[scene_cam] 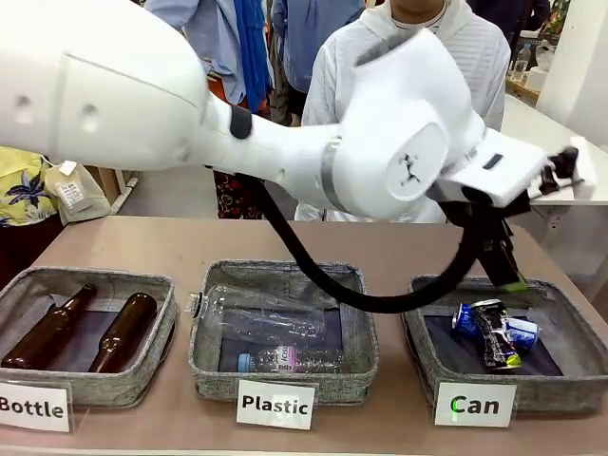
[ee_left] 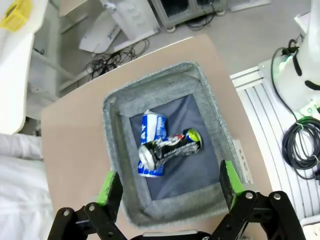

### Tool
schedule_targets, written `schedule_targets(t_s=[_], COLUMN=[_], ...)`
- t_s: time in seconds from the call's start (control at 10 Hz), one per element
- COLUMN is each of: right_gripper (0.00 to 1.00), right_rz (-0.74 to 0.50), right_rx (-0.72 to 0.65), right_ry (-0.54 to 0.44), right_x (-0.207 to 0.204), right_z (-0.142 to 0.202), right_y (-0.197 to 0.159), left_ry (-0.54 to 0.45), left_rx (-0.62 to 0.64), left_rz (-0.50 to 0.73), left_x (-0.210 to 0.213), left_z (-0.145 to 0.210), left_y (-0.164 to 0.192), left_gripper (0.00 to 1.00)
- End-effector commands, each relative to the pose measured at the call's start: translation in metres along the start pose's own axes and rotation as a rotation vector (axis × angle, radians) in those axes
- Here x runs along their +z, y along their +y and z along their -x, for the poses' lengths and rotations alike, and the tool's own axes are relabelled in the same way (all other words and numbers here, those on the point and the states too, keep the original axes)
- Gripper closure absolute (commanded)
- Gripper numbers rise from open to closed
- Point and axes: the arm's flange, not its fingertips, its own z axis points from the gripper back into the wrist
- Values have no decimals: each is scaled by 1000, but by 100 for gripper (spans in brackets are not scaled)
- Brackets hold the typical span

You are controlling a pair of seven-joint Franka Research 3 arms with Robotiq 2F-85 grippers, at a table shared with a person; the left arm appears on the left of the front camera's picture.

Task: Sort the can waste into the basket.
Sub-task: Pick up the can waste from the table and place it in the right Fabric basket.

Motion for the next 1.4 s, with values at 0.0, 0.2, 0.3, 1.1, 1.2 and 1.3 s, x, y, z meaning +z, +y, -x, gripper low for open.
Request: schedule_targets(t_s=[0.0, 0.2, 0.3, 1.1, 1.2, 1.3], right_gripper=[0, 0, 0, 0, 0, 0], right_rz=[-30, -112, -140, -217, -218, -215], right_rx=[66, 12, -11, -382, -390, -378], right_ry=[80, 58, 74, 508, 479, 454], right_x=[-22, -72, -106, -310, -318, -321], right_z=[-18, -58, -71, -107, -115, -120], right_y=[16, 49, 68, 135, 131, 125], left_ry=[-12, -47, -72, -569, -652, -711], left_rx=[92, 340, 442, 1362, 1515, 1612], left_rz=[4, 44, 35, 460, 454, 455], left_x=[75, 159, 198, 353, 348, 339], left_z=[38, 90, 122, 435, 472, 504], left_y=[-19, -18, -12, -40, -46, -55], left_gripper=[0, 0, 0, 0, 0, 0])
